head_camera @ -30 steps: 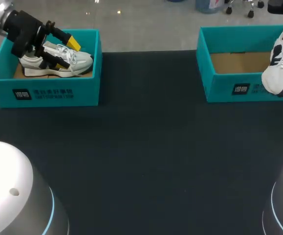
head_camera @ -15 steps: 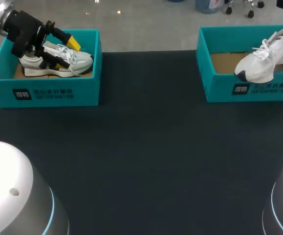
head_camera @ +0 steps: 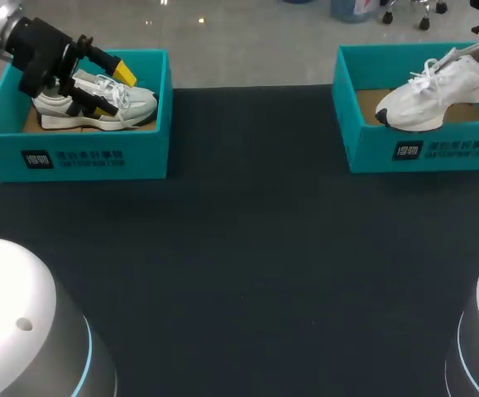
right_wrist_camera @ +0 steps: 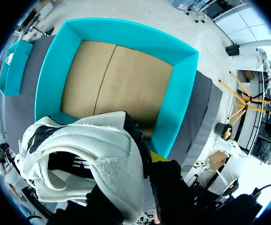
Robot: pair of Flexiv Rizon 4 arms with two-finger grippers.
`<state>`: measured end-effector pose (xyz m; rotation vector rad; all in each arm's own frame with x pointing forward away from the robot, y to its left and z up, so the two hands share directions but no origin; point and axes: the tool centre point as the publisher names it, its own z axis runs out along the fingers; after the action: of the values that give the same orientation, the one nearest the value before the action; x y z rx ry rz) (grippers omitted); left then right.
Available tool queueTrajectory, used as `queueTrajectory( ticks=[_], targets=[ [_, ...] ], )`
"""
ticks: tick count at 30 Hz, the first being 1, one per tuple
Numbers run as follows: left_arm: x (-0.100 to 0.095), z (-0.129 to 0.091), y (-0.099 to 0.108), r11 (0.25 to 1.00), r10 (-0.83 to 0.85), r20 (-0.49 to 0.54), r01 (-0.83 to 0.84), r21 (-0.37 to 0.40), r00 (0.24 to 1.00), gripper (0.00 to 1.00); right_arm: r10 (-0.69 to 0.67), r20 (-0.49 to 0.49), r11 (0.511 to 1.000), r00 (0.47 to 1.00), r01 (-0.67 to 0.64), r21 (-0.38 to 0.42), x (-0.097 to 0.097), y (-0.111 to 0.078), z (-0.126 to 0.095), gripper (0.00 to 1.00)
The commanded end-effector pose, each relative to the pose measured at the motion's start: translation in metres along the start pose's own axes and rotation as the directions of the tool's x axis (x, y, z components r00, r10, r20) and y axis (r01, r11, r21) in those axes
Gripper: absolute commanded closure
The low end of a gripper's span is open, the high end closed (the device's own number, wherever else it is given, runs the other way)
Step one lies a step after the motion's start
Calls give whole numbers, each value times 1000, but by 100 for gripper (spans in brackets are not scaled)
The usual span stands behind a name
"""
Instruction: Take the shoe out of the shoebox, open the shoe tongue, remove and reinsert the insole, then place the shoe into the shoebox
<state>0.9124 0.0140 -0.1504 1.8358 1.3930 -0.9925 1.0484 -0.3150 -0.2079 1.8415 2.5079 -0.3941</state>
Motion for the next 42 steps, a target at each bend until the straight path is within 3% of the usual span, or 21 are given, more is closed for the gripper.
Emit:
queueTrajectory(
  ticks=[1, 8, 13, 20, 39, 41, 42],
  targets=[
    [0, 0, -1, 1000, 1, -3, -1, 0, 1000, 0, -1, -2, 1000, 1000, 1, 0, -1, -1, -2, 100],
    [0, 0, -1, 1000, 1, -3, -1, 0, 1000, 0, -1, -2, 1000, 1000, 1, 0, -1, -1, -2, 100],
    [0, 0, -1, 1000, 1, -3, -1, 0, 1000, 0, 155, -87, 988, 984, -155, 14, -13, 1, -8, 100],
    [0, 0, -1, 1000, 1, -3, -1, 0, 1000, 0, 345, -186, 936, 920, -351, -4, -16, 4, -11, 100],
    [0, 0, -1, 1000, 1, -3, -1, 0, 1000, 0, 360, -192, 930, 913, -367, -3, -18, 3, -10, 100],
    [0, 0, -1, 1000, 1, -3, -1, 0, 1000, 0, 388, -244, 916, 889, -401, -7, -24, 1, -3, 100],
    [0, 0, -1, 1000, 1, -3, -1, 0, 1000, 0, 405, -221, 907, 887, -420, -25, -25, 0, 0, 100]
  ],
)
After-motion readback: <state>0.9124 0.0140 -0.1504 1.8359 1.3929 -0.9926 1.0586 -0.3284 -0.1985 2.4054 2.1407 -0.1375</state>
